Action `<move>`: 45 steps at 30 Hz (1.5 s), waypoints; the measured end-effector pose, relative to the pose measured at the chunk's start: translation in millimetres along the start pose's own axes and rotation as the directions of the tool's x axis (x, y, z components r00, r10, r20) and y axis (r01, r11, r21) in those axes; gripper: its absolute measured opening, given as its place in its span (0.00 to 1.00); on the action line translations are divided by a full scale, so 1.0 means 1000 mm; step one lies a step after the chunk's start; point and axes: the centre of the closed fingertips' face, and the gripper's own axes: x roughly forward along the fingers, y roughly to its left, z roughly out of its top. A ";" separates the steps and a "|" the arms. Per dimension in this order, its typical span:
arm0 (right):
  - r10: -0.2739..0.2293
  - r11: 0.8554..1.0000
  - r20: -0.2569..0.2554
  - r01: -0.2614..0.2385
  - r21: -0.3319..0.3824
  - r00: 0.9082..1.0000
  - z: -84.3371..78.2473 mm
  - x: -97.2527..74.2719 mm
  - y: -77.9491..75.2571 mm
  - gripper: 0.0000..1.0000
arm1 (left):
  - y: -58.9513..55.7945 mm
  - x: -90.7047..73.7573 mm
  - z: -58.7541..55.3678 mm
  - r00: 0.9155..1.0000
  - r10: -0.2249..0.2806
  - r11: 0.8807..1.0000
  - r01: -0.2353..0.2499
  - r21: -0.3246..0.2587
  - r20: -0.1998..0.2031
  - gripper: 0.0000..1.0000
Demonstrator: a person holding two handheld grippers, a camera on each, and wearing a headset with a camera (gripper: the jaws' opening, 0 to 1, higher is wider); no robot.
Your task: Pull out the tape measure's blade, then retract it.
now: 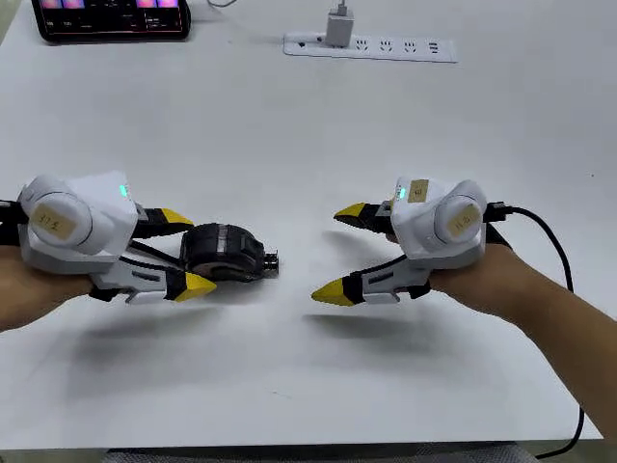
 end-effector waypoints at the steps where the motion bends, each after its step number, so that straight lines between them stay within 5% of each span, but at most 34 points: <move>1: 0.005 1.000 0.003 -0.005 -0.001 1.000 0.001 0.001 0.000 0.63 | 0.000 0.001 0.000 1.000 0.000 1.000 0.000 0.007 -0.001 0.42; 13: 0.036 0.999 0.018 -0.036 -0.007 0.999 0.007 0.019 0.006 0.58 | -0.002 0.007 0.001 1.000 -0.024 0.999 0.024 0.037 -0.007 0.31; 30: 0.068 0.997 0.025 -0.067 -0.034 0.997 0.012 0.036 0.010 0.52 | -0.002 0.008 0.001 0.999 -0.036 0.999 0.037 0.020 -0.016 0.30; 45: 0.080 0.990 0.032 -0.076 -0.116 0.996 0.015 0.055 0.011 0.29 | -0.002 0.009 -0.001 0.998 -0.046 0.999 0.047 0.020 -0.036 0.29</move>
